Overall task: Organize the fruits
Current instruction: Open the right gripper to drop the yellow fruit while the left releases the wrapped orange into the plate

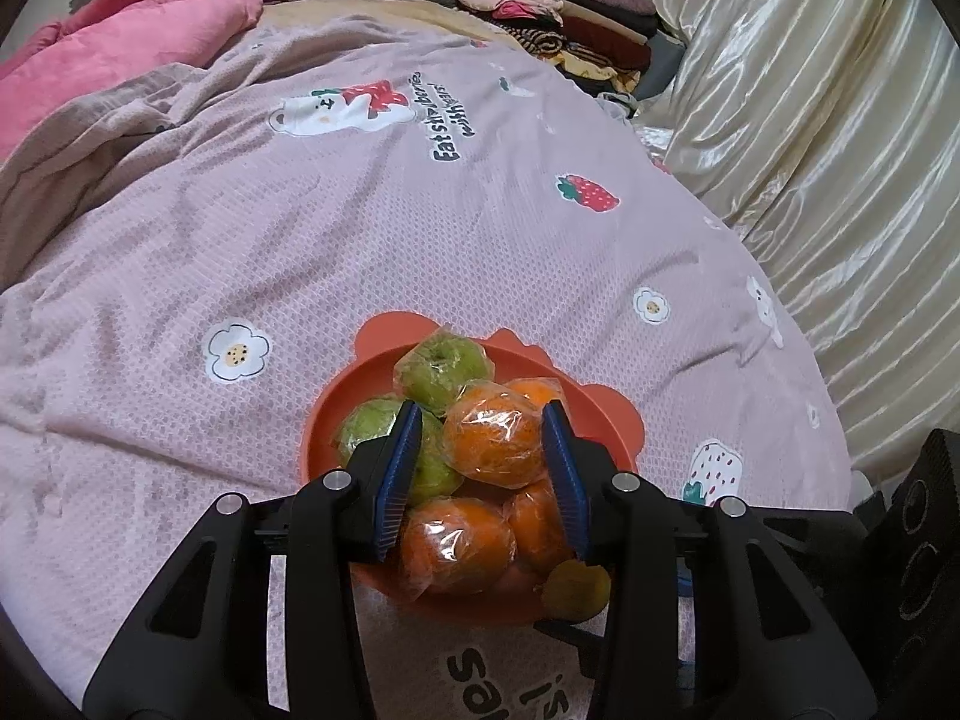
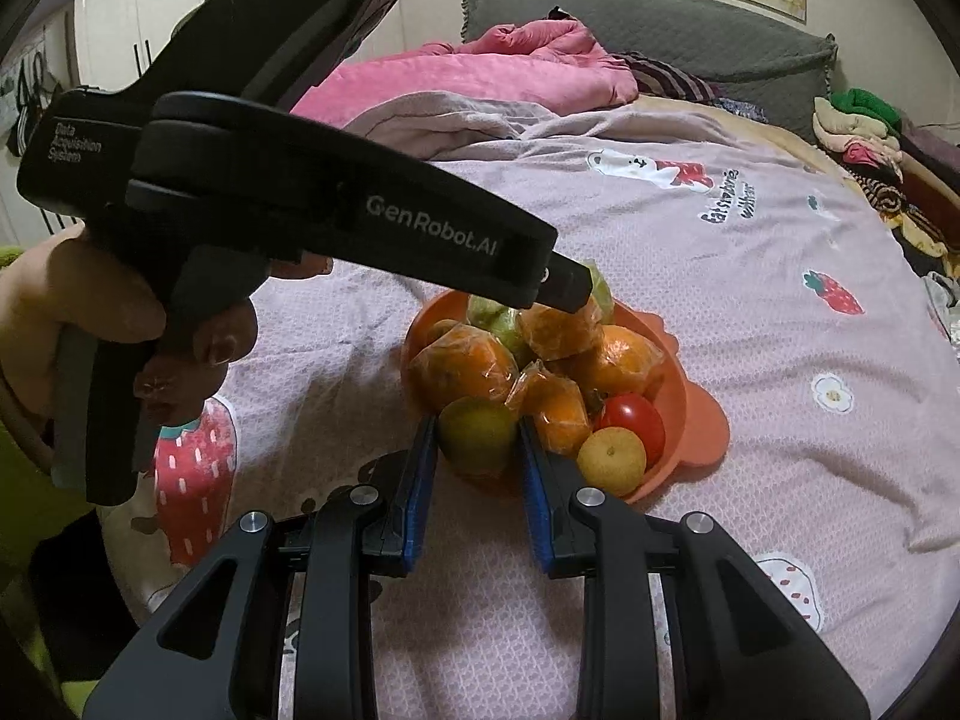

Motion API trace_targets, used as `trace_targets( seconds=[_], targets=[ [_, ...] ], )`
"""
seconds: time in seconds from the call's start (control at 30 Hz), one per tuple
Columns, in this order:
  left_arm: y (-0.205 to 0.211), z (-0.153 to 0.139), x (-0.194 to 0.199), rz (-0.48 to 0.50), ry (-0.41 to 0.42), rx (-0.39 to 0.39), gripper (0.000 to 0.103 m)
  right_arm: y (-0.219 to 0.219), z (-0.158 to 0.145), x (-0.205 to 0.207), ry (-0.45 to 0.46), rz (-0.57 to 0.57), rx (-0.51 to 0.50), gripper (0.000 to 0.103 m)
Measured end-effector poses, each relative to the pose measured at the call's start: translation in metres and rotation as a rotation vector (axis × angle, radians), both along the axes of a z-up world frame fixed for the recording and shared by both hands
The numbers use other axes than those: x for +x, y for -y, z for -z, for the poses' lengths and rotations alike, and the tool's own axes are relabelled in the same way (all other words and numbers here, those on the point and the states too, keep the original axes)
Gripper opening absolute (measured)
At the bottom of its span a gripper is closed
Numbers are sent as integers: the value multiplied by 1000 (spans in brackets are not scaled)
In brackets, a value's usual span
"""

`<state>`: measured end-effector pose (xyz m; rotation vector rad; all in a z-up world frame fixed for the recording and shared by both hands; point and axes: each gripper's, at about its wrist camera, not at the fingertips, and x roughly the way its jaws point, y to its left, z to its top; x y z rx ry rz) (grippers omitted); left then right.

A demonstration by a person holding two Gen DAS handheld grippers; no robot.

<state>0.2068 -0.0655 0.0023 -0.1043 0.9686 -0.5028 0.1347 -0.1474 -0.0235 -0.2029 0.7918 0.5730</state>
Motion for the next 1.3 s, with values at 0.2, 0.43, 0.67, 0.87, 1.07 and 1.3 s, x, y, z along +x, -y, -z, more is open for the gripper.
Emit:
trace_targets(
  seconds=[0.2, 0.43, 0.67, 0.87, 1.07, 1.3],
  targets=[
    [0, 0, 0, 0, 0, 0, 33, 1, 1, -2, 10, 6, -7, 26],
    [0, 0, 0, 0, 0, 1, 33, 3, 1, -3, 20, 13, -16, 27],
    [0, 0, 0, 1, 1, 1, 33, 5, -2, -5, 27, 16, -19, 31],
    [0, -2, 0, -3, 4, -1, 33, 9, -5, -7, 31, 22, -17, 38],
    [-1, -7, -2, -6, 12, -5, 33, 12, -8, -13, 31, 27, -12, 45],
    [-3, -14, -10, -12, 35, 1, 39, 18, -11, -19, 34, 50, -11, 55]
  ],
)
